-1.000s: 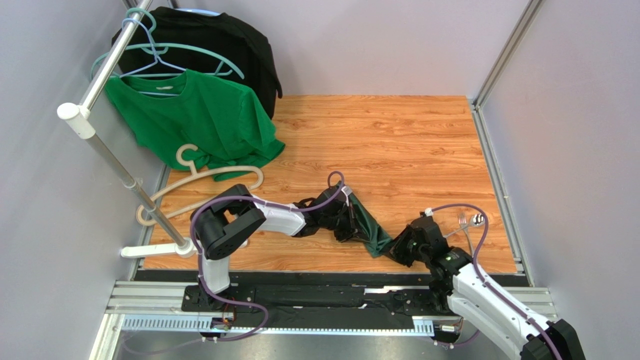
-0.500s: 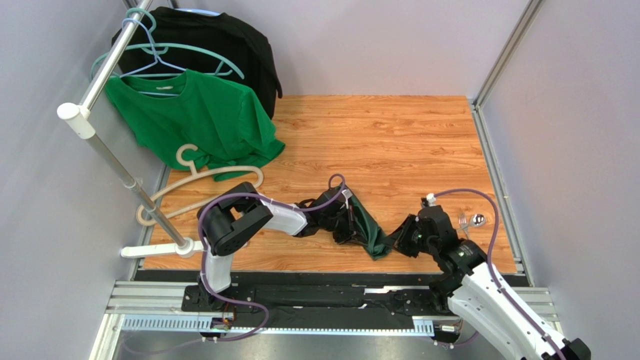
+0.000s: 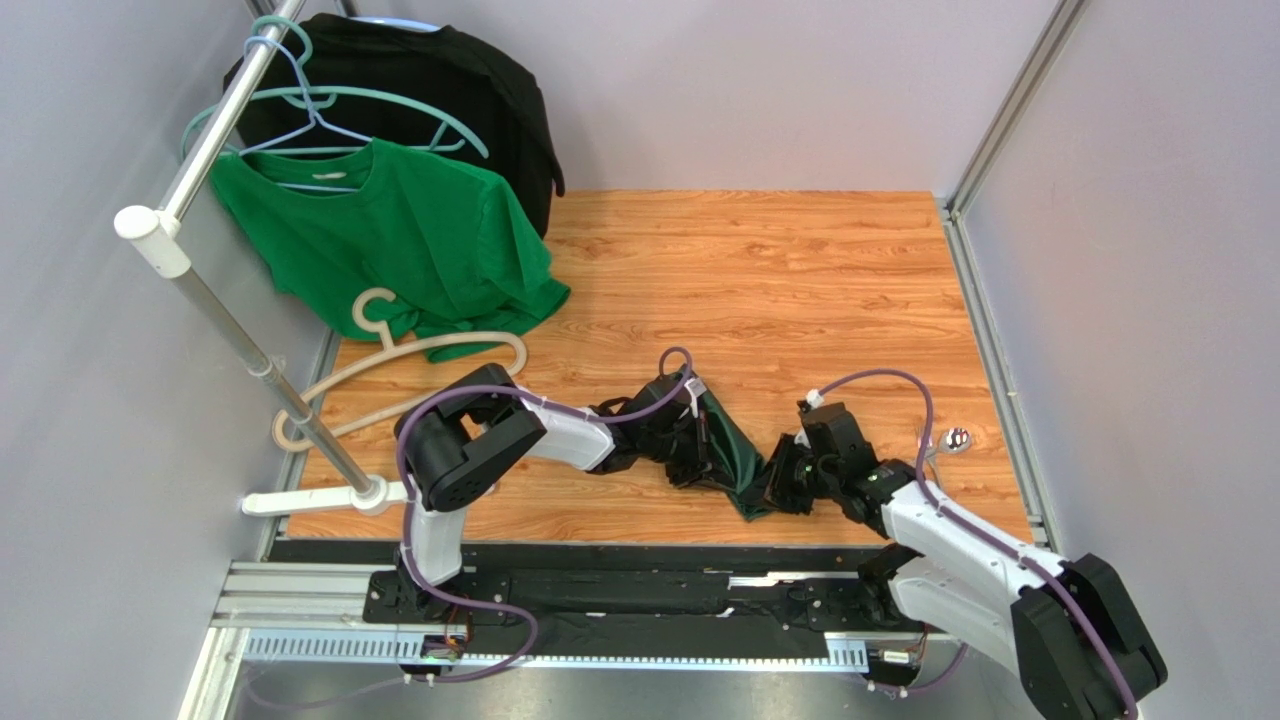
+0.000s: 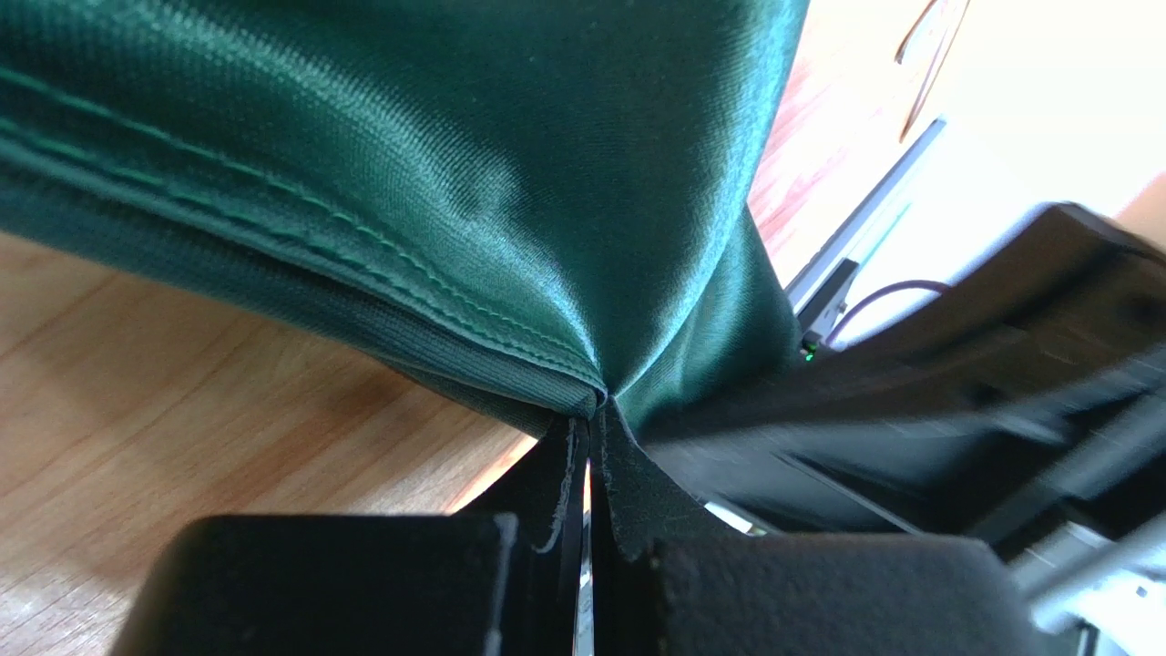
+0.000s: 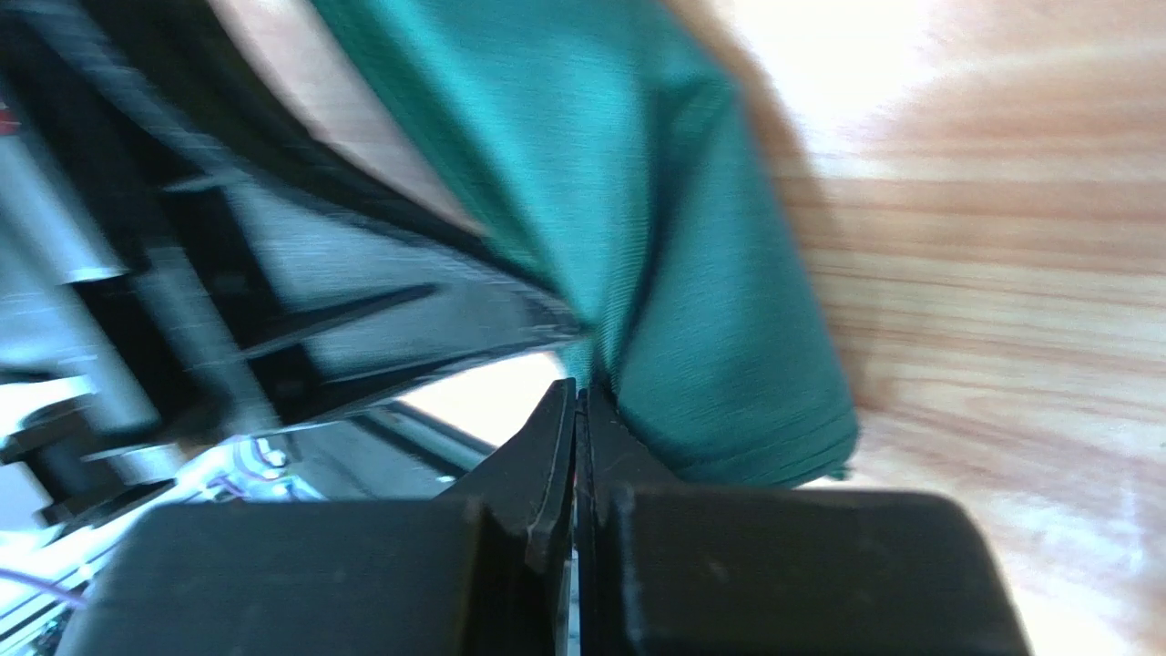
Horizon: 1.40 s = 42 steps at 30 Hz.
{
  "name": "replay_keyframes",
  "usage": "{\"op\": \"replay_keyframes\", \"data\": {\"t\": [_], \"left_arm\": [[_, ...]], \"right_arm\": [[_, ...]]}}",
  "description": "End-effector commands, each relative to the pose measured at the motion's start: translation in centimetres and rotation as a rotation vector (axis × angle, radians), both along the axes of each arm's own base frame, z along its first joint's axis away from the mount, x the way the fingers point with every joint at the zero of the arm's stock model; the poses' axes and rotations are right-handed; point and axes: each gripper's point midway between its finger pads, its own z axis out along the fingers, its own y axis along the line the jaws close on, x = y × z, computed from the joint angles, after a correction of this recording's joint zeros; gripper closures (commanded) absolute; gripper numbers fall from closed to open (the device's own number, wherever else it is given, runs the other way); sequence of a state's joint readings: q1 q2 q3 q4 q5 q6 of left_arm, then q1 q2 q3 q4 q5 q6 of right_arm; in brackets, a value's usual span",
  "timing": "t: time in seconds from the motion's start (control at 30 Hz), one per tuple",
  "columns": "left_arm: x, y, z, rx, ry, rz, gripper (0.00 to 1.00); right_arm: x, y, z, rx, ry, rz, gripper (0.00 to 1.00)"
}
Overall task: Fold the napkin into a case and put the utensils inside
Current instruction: Smooth out the smaller rectangle-folded napkin at the center of the board.
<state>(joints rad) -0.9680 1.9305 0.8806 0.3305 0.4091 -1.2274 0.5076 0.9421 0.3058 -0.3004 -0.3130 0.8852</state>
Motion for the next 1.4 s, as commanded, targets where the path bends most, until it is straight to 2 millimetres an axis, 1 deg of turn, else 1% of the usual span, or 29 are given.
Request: {"op": "replay_keyframes", "data": {"t": [0.0, 0.03, 0.1, 0.13, 0.17, 0.2, 0.23, 0.3, 0.37, 0.4, 0.43, 0.47, 0.5, 0.53, 0.6, 0.63, 0.67, 0.7, 0.73, 0.83, 0.9, 0.93, 0.97, 1.03, 1.1, 1.13, 1.23, 1.27, 1.37], "left_arm": [[0.3, 0.1, 0.7, -0.008, -0.069, -0.036, 1.00], [0.4, 0.3, 0.7, 0.002, -0.081, -0.040, 0.99], [0.6, 0.5, 1.3, 0.019, -0.104, -0.048, 0.89], [0.8, 0.6, 2.4, 0.014, -0.151, -0.061, 0.84], [1.1, 0.7, 2.9, 0.022, -0.177, -0.063, 0.77], [1.5, 1.1, 3.3, 0.049, -0.212, -0.070, 0.75], [2.0, 1.1, 4.7, 0.040, -0.248, -0.067, 0.72], [3.2, 1.5, 6.1, 0.073, -0.307, -0.060, 0.69], [5.0, 1.6, 7.8, 0.062, -0.336, -0.025, 0.70], [5.2, 1.5, 8.1, 0.042, -0.323, -0.027, 0.72], [5.6, 1.4, 7.7, 0.037, -0.308, -0.024, 0.76], [6.6, 1.3, 8.1, 0.021, -0.304, -0.012, 0.79], [6.7, 1.2, 7.7, 0.023, -0.285, -0.021, 0.81], [6.9, 1.1, 6.5, 0.040, -0.263, -0.026, 0.83], [7.5, 0.9, 5.8, 0.048, -0.255, -0.014, 0.84], [7.6, 0.9, 4.6, 0.065, -0.239, -0.019, 0.86], [7.9, 1.0, 4.0, 0.075, -0.236, -0.013, 0.86], [8.2, 1.3, 3.4, 0.088, -0.228, -0.008, 0.87], [8.3, 1.6, 2.0, 0.111, -0.208, -0.010, 0.87], [8.6, 2.6, -0.3, 0.158, -0.192, -0.016, 0.87], [8.7, 3.1, -1.1, 0.182, -0.198, -0.032, 0.88], [8.7, 3.1, -1.2, 0.183, -0.207, -0.042, 0.88], [8.9, 3.0, -1.0, 0.182, -0.219, -0.051, 0.87], [9.1, 2.8, -0.2, 0.174, -0.264, -0.078, 0.87], [9.2, 3.4, 0.2, 0.215, -0.282, -0.094, 0.86], [9.3, 3.4, 1.1, 0.207, -0.302, -0.095, 0.84], [9.5, 3.2, 3.0, 0.186, -0.335, -0.109, 0.79], [9.5, 2.9, 3.7, 0.173, -0.340, -0.109, 0.78], [10.0, 2.3, 6.3, 0.129, -0.359, -0.100, 0.75]], "right_arm": [[-0.3, -0.8, -2.4, -0.037, 0.002, -0.015, 0.99], [-0.5, -1.2, -3.0, -0.061, 0.022, -0.023, 1.00], [-0.6, -2.0, -3.7, -0.109, 0.027, -0.044, 1.00], [-0.8, -2.3, -3.8, -0.118, 0.026, -0.043, 1.00], [-0.8, -2.3, -3.7, -0.116, 0.020, -0.044, 1.00], [-0.9, -2.3, -3.7, -0.110, 0.022, -0.045, 1.00], [-0.9, -2.2, -3.6, -0.101, 0.016, -0.044, 1.00], [-0.8, -1.9, -3.0, -0.082, 0.004, -0.036, 1.00], [-0.5, -1.9, -2.5, -0.085, -0.013, -0.034, 1.00], [-0.6, -1.9, -2.4, -0.086, -0.013, -0.033, 1.00], [-0.5, -1.8, -2.1, -0.079, -0.021, -0.026, 1.00], [-0.5, -1.8, -2.1, -0.079, -0.019, -0.027, 1.00], [-0.3, -1.7, -1.9, -0.077, -0.023, -0.027, 1.00], [-0.3, -1.6, -1.8, -0.074, -0.023, -0.025, 1.00], [-0.2, -1.6, -1.7, -0.073, -0.023, -0.023, 1.00], [-0.2, -1.5, -1.7, -0.071, -0.023, -0.024, 1.00], [-0.2, -1.6, -1.8, -0.074, -0.019, -0.027, 1.00], [-0.5, -1.7, -2.0, -0.080, -0.011, -0.028, 1.00], [-0.5, -1.9, -2.0, -0.088, -0.010, -0.035, 1.00], [-1.3, -2.8, -2.6, -0.117, 0.017, -0.059, 1.00], [-1.8, -3.6, -3.1, -0.150, 0.041, -0.085, 1.00], [-1.6, -3.4, -2.6, -0.137, 0.020, -0.083, 1.00], [-1.7, -3.2, -2.2, -0.123, 0.013, -0.068, 1.00], [-0.8, -2.4, -0.2, -0.090, -0.044, -0.034, 1.00], [-0.2, -1.9, 1.6, -0.068, -0.086, -0.013, 0.99], [0.5, -1.5, 2.9, -0.059, -0.125, -0.001, 0.99], [1.6, -0.8, 4.3, -0.044, -0.160, 0.011, 0.98], [1.9, -0.5, 4.4, -0.037, -0.161, 0.018, 0.98], [2.1, -0.1, 3.1, -0.051, -0.119, 0.040, 0.98]]}}
